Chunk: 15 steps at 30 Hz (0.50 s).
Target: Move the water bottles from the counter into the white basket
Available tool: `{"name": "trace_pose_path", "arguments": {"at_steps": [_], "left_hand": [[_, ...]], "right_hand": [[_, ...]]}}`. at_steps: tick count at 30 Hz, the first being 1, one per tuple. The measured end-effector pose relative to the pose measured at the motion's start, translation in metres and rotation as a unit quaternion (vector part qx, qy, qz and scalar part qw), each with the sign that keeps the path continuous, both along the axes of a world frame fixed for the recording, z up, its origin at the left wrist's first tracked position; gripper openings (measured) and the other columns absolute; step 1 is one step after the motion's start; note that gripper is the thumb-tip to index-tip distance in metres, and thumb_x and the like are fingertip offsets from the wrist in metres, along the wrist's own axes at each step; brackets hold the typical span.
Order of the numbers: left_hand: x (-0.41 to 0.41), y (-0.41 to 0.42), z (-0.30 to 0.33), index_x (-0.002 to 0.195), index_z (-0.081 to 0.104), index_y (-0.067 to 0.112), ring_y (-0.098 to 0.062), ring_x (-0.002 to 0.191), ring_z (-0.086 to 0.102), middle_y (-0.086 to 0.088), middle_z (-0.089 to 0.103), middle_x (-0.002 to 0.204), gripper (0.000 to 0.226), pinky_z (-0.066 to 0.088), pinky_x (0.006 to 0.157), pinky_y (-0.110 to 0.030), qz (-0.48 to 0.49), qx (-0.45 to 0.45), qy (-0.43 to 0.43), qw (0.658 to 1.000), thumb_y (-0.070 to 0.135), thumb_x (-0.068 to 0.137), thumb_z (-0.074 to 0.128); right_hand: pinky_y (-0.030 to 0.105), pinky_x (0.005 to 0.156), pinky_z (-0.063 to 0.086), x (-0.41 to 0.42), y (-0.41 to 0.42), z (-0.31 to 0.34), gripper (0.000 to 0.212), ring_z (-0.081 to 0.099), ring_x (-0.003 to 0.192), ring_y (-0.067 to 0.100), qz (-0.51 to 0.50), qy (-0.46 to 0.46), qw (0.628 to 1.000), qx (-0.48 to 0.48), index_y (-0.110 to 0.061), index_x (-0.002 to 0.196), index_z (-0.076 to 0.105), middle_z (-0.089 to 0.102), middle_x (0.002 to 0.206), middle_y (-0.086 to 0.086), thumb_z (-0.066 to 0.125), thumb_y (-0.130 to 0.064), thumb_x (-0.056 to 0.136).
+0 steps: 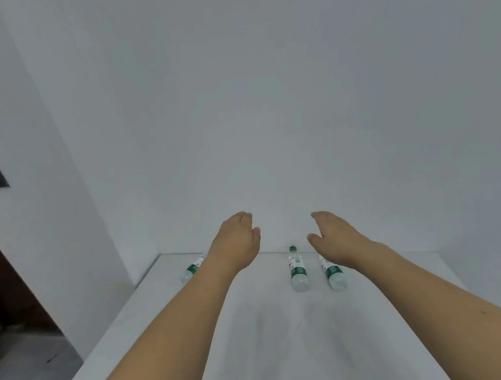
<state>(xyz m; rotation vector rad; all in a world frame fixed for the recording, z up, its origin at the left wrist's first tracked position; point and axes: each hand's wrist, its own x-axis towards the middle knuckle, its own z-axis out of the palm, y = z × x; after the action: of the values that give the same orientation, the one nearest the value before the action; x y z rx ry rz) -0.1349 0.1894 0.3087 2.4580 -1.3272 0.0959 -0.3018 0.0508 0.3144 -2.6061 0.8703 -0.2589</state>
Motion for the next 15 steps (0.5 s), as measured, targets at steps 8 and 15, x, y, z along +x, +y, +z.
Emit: {"name": "trace_pose_path", "arguments": {"at_steps": [8, 15], "left_hand": [[0.025, -0.004, -0.004, 0.141, 0.041, 0.002, -0.027, 0.133, 0.039, -0.011, 0.043, 0.146, 0.044, 0.03, 0.106, -0.032, -0.011, 0.003, -0.007, 1.0, 0.026, 0.105, 0.035], [0.045, -0.049, -0.017, 0.147, 0.035, 0.004, -0.029, 0.137, 0.037, -0.01, 0.037, 0.153, 0.049, 0.03, 0.109, -0.034, -0.048, -0.006, 0.006, 0.999, 0.028, 0.104, 0.036]], "right_hand": [[0.034, 0.115, 0.021, 0.02, -0.004, -0.012, 0.055, 0.027, 0.144, 0.027, -0.016, 0.022, 1.0, 0.005, -0.005, 0.151, 0.024, 0.029, 0.157, 0.009, 0.038, -0.027, 0.103], [0.035, 0.118, 0.018, 0.022, -0.033, -0.019, 0.058, 0.021, 0.148, 0.026, -0.064, 0.023, 0.998, 0.017, -0.007, 0.154, 0.018, 0.02, 0.161, 0.008, 0.037, -0.028, 0.103]]}}
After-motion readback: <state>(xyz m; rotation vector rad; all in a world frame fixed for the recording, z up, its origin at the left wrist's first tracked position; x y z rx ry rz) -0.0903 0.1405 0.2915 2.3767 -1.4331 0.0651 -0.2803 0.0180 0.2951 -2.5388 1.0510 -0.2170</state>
